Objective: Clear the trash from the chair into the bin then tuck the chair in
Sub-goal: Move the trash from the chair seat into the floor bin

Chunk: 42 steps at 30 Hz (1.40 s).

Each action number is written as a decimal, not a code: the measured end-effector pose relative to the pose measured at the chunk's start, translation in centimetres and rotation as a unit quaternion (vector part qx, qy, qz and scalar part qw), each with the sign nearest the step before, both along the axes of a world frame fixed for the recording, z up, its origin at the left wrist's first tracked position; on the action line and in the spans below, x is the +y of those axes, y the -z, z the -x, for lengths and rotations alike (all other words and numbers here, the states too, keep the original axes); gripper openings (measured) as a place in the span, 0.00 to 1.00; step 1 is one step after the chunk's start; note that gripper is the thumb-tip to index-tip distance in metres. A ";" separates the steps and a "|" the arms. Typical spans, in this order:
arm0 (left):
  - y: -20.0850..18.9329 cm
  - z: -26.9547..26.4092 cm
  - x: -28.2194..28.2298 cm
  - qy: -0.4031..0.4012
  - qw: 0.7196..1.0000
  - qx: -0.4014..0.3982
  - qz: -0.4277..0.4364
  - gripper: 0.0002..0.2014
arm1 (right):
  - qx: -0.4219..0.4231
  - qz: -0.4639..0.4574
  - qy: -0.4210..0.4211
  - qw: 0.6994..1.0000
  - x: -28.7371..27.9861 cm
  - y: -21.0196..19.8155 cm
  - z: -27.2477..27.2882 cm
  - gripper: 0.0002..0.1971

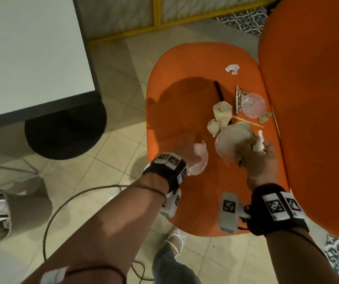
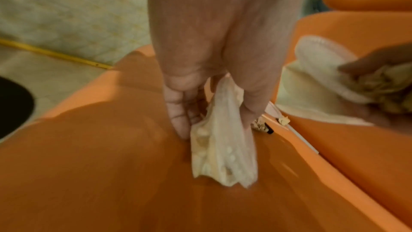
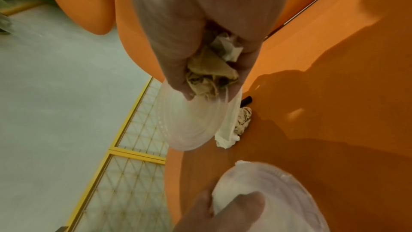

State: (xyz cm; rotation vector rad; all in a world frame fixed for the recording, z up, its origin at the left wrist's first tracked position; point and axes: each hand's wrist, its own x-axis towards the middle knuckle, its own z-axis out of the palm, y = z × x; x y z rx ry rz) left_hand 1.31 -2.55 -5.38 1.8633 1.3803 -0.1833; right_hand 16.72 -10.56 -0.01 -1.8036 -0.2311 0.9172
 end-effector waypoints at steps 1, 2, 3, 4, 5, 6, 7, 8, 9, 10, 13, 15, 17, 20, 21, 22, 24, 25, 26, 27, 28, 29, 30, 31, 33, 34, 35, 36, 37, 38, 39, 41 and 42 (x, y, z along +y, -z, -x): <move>-0.1 -0.5 0.5 0.022 0.999 0.018 0.018 0.34 | -0.002 -0.007 -0.006 1.000 -0.1 0.0 0.1 0.18; 0.1 -1.0 0.9 0.052 0.998 0.032 0.032 0.34 | -0.004 -0.013 -0.013 1.000 -0.3 0.0 0.2 0.17; 0.1 -1.4 1.2 0.080 0.995 0.047 0.040 0.33 | -0.010 -0.015 -0.023 1.000 -0.5 0.0 0.3 0.17; 0.3 -1.8 1.4 0.099 0.993 0.053 0.044 0.30 | -0.018 -0.015 -0.034 0.999 -0.7 -0.1 0.4 0.18; 0.3 -2.2 1.4 0.103 0.992 0.048 0.056 0.26 | -0.025 -0.014 -0.045 0.999 -0.9 -0.2 0.3 0.20; 0.5 -2.5 1.4 0.103 0.992 0.030 0.066 0.21 | -0.031 -0.017 -0.055 0.998 -1.2 -0.3 0.3 0.21; 0.2 -2.7 1.2 0.097 0.992 0.015 0.078 0.17 | -0.035 -0.021 -0.063 0.997 -1.4 -0.4 0.3 0.22; 0.3 -2.8 1.1 0.092 0.992 0.002 0.086 0.14 | -0.036 -0.026 -0.069 0.997 -1.6 -0.4 0.3 0.22; 0.2 -2.7 0.9 0.083 0.992 -0.006 0.095 0.15 | -0.032 -0.029 -0.072 0.997 -1.8 -0.4 0.2 0.22; 0.4 -2.5 0.9 0.080 0.992 -0.017 0.098 0.19 | -0.025 -0.033 -0.072 0.997 -1.9 -0.5 0.3 0.22; 0.0 -0.4 0.3 0.055 0.995 -0.020 0.087 0.22 | -0.009 -0.054 -0.092 0.994 -2.2 -0.9 0.8 0.20; -0.2 1.9 -0.7 -0.003 0.995 -0.041 0.088 0.24 | -0.004 -0.060 -0.120 0.991 -2.2 -1.3 1.8 0.18; -0.6 4.9 -1.8 -0.110 0.976 -0.139 0.128 0.26 | -0.008 -0.070 -0.152 0.986 -1.9 -1.6 3.3 0.20; -0.8 10.1 -3.5 -0.257 0.924 -0.230 0.166 0.22 | -0.013 -0.067 -0.213 0.975 -0.9 -1.4 6.9 0.23; -0.7 12.1 -3.9 -0.297 0.914 -0.221 0.164 0.21 | -0.012 -0.059 -0.238 0.969 -0.5 -1.3 8.4 0.23; -0.5 14.1 -4.4 -0.333 0.904 -0.218 0.158 0.22 | -0.013 -0.047 -0.263 0.964 0.0 -1.1 10.1 0.23; 0.1 18.5 -5.4 -0.402 0.877 -0.218 0.150 0.24 | -0.017 -0.030 -0.312 0.949 0.9 -1.2 13.7 0.23; 0.1 20.8 -5.7 -0.433 0.862 -0.223 0.142 0.23 | -0.019 -0.024 -0.339 0.940 1.5 -1.3 15.8 0.23; 0.4 23.2 -6.1 -0.460 0.848 -0.228 0.130 0.22 | -0.021 -0.016 -0.364 0.931 2.0 -1.3 18.2 0.23; 0.5 25.7 -6.5 -0.483 0.837 -0.229 0.116 0.21 | -0.015 -0.012 -0.386 0.922 2.5 -1.2 20.7 0.23; 0.7 28.4 -6.9 -0.506 0.826 -0.228 0.099 0.20 | -0.001 -0.014 -0.406 0.914 3.0 -0.9 23.4 0.23; 1.0 31.0 -7.3 -0.530 0.813 -0.228 0.080 0.20 | 0.010 -0.014 -0.427 0.904 3.4 -0.6 26.3 0.23; 1.4 33.8 -7.7 -0.560 0.795 -0.226 0.064 0.21 | 0.016 -0.013 -0.447 0.894 3.8 0.0 29.3 0.23; 2.0 36.8 -8.2 -0.591 0.775 -0.219 0.052 0.21 | 0.019 -0.012 -0.470 0.882 4.0 0.4 32.5 0.23; 3.1 42.7 -9.3 -0.644 0.735 -0.210 0.036 0.22 | 0.027 -0.013 -0.508 0.861 4.2 1.4 39.0 0.22; 3.8 45.8 -9.9 -0.665 0.716 -0.212 0.032 0.23 | 0.027 -0.008 -0.527 0.849 4.2 2.3 42.4 0.22; 4.4 48.8 -10.5 -0.682 0.698 -0.216 0.031 0.25 | 0.027 0.001 -0.546 0.837 4.1 3.0 45.7 0.22; 5.0 51.3 -11.0 -0.695 0.686 -0.211 0.033 0.28 | 0.026 0.012 -0.561 0.828 3.9 3.7 48.5 0.23; 5.7 54.4 -11.8 -0.709 0.676 -0.197 0.033 0.31 | 0.027 0.025 -0.576 0.816 3.8 4.7 51.9 0.23; 6.3 57.4 -12.3 -0.721 0.670 -0.174 0.032 0.34 | 0.026 0.042 -0.589 0.807 3.6 5.7 55.2 0.24; 6.7 60.1 -12.8 -0.729 0.665 -0.159 0.034 0.34 | 0.022 0.058 -0.602 0.796 3.5 6.6 58.1 0.25; 7.6 65.1 -13.5 -0.743 0.656 -0.128 0.030 0.26 | 0.015 0.087 -0.628 0.773 3.3 8.5 63.5 0.26; 8.3 67.5 -13.6 -0.749 0.654 -0.108 0.025 0.23 | 0.011 0.099 -0.640 0.762 3.2 9.6 65.8 0.27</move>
